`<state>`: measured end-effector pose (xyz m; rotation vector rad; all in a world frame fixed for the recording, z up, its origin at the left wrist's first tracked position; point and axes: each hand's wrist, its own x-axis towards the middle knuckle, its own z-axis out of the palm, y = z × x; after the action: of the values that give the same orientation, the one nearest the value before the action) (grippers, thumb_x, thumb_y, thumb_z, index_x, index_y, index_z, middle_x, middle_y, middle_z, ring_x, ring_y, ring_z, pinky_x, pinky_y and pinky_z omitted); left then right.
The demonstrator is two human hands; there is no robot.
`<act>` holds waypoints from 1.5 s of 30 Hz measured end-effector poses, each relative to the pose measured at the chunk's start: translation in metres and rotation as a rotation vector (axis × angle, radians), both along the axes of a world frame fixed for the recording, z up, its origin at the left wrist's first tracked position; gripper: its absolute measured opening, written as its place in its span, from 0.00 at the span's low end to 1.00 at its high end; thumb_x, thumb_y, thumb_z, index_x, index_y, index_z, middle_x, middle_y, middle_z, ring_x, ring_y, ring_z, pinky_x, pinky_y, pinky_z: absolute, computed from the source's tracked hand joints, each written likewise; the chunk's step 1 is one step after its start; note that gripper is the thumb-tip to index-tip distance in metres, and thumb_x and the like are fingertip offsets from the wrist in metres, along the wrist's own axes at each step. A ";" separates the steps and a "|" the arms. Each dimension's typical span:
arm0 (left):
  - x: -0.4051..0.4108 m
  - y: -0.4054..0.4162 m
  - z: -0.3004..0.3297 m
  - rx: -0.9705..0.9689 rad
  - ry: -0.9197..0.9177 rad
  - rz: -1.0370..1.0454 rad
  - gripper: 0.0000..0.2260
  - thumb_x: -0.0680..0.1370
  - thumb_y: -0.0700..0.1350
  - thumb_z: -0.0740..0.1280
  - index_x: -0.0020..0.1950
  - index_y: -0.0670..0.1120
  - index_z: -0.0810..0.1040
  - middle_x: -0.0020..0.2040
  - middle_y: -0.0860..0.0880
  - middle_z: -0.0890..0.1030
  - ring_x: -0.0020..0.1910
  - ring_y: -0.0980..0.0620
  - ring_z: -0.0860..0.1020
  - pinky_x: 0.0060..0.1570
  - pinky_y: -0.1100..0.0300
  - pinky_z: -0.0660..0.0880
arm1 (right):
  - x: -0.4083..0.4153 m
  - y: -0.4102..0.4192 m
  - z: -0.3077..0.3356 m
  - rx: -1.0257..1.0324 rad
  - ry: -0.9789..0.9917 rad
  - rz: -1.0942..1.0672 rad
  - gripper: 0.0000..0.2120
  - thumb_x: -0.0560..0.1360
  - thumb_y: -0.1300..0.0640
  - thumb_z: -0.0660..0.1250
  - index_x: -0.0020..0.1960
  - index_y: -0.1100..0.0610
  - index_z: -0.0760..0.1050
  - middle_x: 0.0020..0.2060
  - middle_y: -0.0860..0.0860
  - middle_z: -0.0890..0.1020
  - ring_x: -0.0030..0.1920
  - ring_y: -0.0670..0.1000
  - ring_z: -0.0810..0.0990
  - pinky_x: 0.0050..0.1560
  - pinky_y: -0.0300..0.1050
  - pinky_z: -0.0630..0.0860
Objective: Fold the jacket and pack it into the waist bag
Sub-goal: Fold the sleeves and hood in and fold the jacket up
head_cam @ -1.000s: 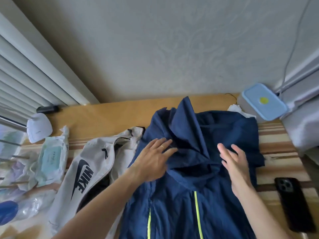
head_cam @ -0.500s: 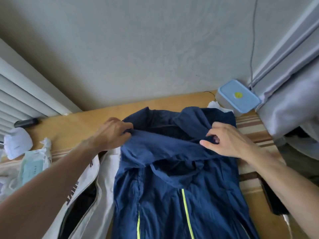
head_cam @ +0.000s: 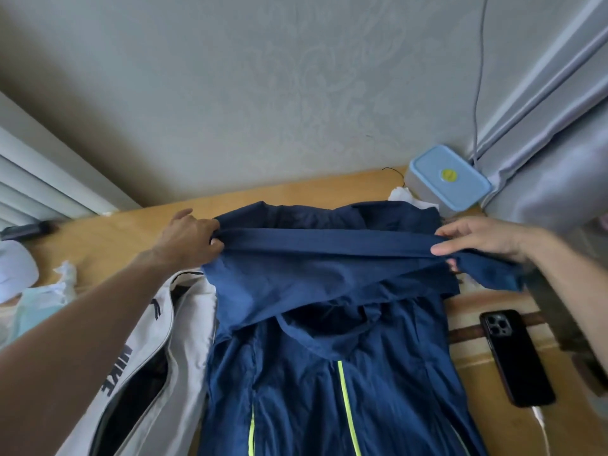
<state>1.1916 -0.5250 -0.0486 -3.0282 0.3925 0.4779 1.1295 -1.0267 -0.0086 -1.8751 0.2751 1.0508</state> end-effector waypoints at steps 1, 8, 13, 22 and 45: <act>-0.001 0.000 -0.005 0.031 -0.033 0.027 0.07 0.73 0.43 0.66 0.49 0.43 0.79 0.39 0.40 0.84 0.49 0.39 0.82 0.74 0.48 0.61 | -0.002 0.000 -0.012 -0.044 0.013 -0.029 0.18 0.70 0.53 0.78 0.53 0.63 0.83 0.41 0.57 0.86 0.40 0.56 0.85 0.45 0.50 0.80; -0.075 -0.048 -0.024 -0.187 -0.396 -0.294 0.16 0.75 0.47 0.71 0.61 0.44 0.79 0.61 0.39 0.77 0.56 0.37 0.76 0.55 0.43 0.73 | -0.025 -0.002 -0.073 -0.303 -0.190 -0.065 0.10 0.67 0.58 0.81 0.46 0.57 0.84 0.47 0.50 0.87 0.53 0.50 0.84 0.57 0.47 0.78; -0.101 -0.041 -0.054 0.035 -0.203 -0.435 0.14 0.70 0.49 0.66 0.48 0.42 0.83 0.61 0.39 0.81 0.62 0.38 0.79 0.62 0.45 0.71 | -0.032 -0.017 -0.060 -0.162 -0.113 -0.115 0.06 0.71 0.59 0.77 0.48 0.54 0.83 0.48 0.48 0.87 0.51 0.47 0.84 0.52 0.41 0.77; -0.119 -0.038 -0.035 0.035 -0.188 -0.122 0.23 0.70 0.53 0.66 0.57 0.39 0.80 0.72 0.35 0.74 0.70 0.34 0.72 0.72 0.37 0.63 | -0.028 -0.001 -0.083 -0.735 -0.645 -0.171 0.17 0.78 0.50 0.67 0.63 0.57 0.76 0.60 0.57 0.81 0.60 0.61 0.79 0.58 0.54 0.75; -0.418 -0.079 -0.069 -0.093 -0.020 0.101 0.32 0.81 0.65 0.56 0.83 0.58 0.53 0.84 0.45 0.54 0.82 0.43 0.55 0.75 0.43 0.65 | -0.385 0.110 -0.146 -0.649 -0.794 0.454 0.34 0.80 0.39 0.56 0.82 0.46 0.52 0.82 0.56 0.48 0.81 0.60 0.53 0.77 0.57 0.53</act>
<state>0.7738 -0.6042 -0.1171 -3.1520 0.2691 0.4463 0.7450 -0.9168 -0.1544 -2.8693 -0.3353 0.4146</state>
